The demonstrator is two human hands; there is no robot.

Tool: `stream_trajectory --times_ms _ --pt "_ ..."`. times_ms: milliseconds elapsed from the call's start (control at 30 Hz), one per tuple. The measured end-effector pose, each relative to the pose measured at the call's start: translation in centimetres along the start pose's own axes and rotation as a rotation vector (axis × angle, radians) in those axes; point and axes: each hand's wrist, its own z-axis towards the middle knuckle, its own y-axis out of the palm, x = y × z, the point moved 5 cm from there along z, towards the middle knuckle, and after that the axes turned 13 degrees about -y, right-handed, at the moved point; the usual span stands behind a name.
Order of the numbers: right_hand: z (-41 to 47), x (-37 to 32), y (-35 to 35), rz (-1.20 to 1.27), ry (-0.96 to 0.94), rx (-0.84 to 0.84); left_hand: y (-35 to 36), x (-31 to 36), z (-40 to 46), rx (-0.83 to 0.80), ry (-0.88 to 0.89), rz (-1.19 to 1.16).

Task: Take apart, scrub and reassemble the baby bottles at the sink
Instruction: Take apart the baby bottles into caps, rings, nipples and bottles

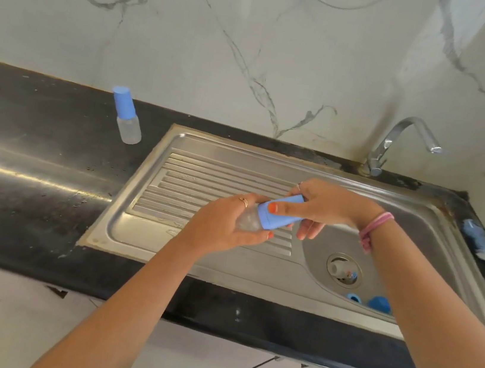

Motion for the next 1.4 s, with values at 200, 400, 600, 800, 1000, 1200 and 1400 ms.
stream_trajectory --times_ms 200,400,600,800,1000,1200,1400 --pt "2.9 -3.5 0.7 -0.113 -0.382 0.131 -2.4 -4.1 -0.7 -0.048 -0.231 -0.166" --pt "7.5 -6.0 2.7 0.073 -0.236 -0.011 -6.2 -8.7 -1.7 -0.080 -0.208 -0.070" --pt "13.1 -8.6 6.9 -0.001 0.028 -0.359 -10.3 -11.3 -3.0 0.028 -0.039 0.170" --pt "16.8 -12.5 7.8 -0.355 -0.392 -0.067 -14.1 -15.8 -3.2 0.033 -0.211 0.090" --pt "17.1 -13.2 5.2 -0.256 -0.562 0.257 -15.8 -20.6 -3.8 -0.010 -0.403 -0.248" --pt "19.0 -12.1 5.7 -0.234 -0.275 0.113 -16.8 -19.9 -3.4 0.031 -0.316 -0.163" --pt "19.8 -11.6 7.4 0.302 -0.259 0.043 -17.2 -19.8 -2.7 0.139 -0.230 -0.059"
